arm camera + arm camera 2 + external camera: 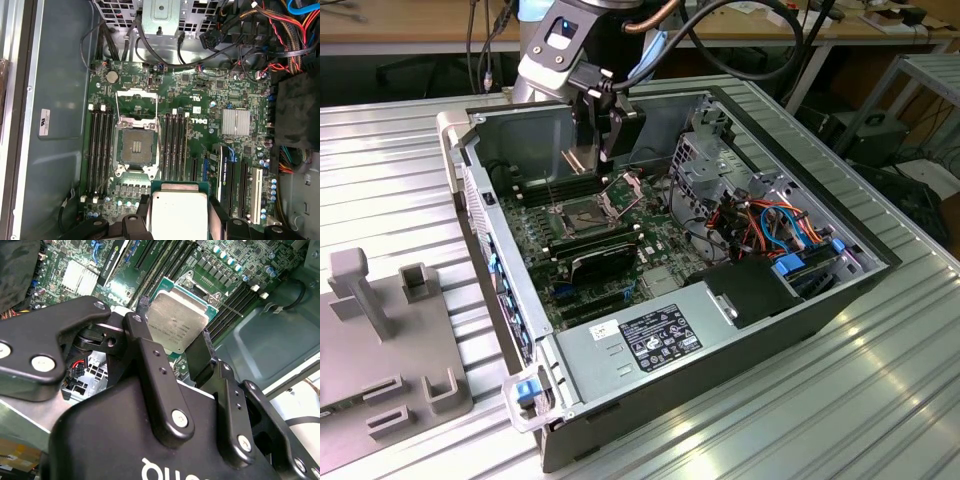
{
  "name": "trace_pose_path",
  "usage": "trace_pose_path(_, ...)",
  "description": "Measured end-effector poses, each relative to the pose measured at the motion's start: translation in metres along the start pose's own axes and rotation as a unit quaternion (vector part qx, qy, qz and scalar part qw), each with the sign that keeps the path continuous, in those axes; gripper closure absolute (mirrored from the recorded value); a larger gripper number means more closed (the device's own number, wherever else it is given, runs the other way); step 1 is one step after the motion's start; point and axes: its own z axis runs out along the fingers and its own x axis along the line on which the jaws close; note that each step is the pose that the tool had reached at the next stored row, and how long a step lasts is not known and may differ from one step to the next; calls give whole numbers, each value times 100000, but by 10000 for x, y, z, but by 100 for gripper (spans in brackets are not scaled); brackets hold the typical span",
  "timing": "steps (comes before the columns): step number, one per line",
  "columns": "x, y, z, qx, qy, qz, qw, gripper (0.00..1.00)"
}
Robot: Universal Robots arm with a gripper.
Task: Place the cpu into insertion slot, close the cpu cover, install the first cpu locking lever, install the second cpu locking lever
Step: 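Place the cpu into insertion slot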
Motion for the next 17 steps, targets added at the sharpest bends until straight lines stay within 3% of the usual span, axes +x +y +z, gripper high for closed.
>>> trace_pose_path(12,4,59,113,-1,1,2,100000,45)
trace_pose_path(17,7,80,204,-3,5,0,100000,45)
